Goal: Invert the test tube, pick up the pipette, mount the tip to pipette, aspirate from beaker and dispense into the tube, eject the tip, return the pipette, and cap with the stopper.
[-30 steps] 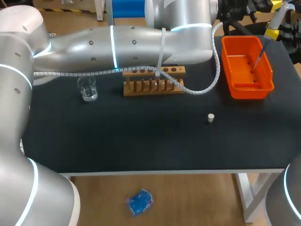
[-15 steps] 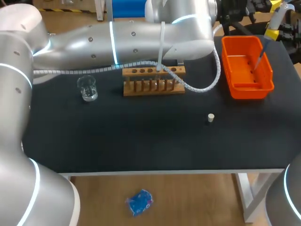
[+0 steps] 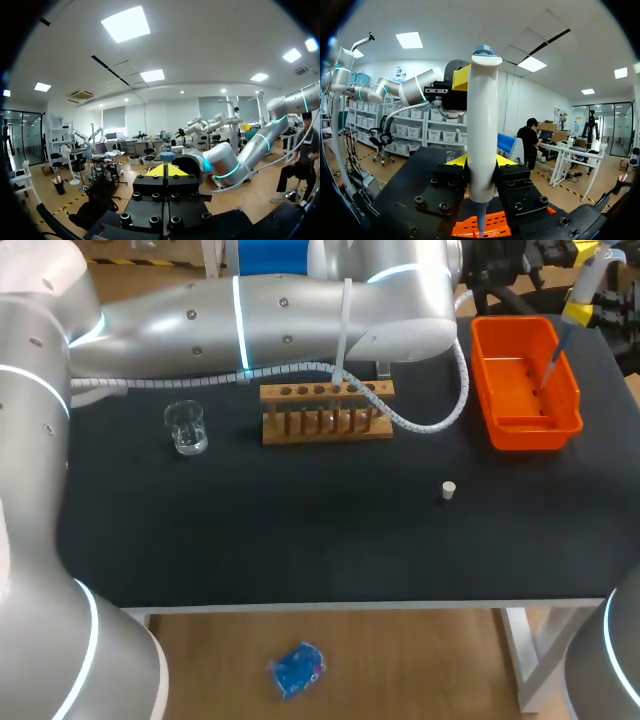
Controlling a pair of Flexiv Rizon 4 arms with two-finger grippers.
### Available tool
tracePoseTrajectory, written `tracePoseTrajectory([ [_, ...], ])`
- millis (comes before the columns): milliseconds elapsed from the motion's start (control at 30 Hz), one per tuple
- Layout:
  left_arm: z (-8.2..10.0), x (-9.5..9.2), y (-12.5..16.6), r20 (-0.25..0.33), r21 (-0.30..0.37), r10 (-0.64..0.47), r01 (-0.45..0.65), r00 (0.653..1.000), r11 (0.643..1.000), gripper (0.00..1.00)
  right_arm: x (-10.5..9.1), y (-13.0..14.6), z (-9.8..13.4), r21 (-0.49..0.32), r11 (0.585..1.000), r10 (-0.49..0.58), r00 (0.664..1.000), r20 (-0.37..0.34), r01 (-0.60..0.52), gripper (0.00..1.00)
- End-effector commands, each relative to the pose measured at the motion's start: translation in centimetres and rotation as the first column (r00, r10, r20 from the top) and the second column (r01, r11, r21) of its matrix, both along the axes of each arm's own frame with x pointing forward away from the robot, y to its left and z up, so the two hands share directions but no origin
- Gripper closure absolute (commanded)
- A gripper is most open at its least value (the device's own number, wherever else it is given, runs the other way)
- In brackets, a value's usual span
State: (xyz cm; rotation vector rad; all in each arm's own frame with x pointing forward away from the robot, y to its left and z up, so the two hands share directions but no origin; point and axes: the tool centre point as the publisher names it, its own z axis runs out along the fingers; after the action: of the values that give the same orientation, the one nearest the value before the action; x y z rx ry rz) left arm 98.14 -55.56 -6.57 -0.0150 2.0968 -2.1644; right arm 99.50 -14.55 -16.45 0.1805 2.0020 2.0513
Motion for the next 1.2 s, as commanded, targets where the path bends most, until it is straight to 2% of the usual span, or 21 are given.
tracePoseTrajectory([
  [33, -0.7, 0.0, -0.6, -0.007, 0.006, -0.015, 0.015, 1.000, 1.000, 1.00, 0.1, -0.1, 0.2, 0.000, 1.000, 0.004, 1.000, 0.001, -0.004, 1.00],
  [933, -2.6, 0.4, -0.4, -0.047, 0.029, 0.003, -0.002, 0.999, 1.000, 1.00, 0.1, -0.1, 0.2, 0.000, 1.000, 0.004, 1.000, 0.001, -0.004, 1.00],
  [1067, -2.5, 0.5, -0.2, -0.043, 0.029, 0.008, -0.006, 0.999, 1.000, 1.00, 0.1, -0.1, 0.2, 0.000, 1.000, 0.004, 1.000, 0.001, -0.004, 1.00],
  [1200, -1.4, 0.6, 0.0, -0.017, 0.012, 0.008, -0.008, 1.000, 1.000, 1.00, 0.1, -0.1, 0.2, 0.000, 1.000, 0.004, 1.000, 0.001, -0.004, 1.00],
])
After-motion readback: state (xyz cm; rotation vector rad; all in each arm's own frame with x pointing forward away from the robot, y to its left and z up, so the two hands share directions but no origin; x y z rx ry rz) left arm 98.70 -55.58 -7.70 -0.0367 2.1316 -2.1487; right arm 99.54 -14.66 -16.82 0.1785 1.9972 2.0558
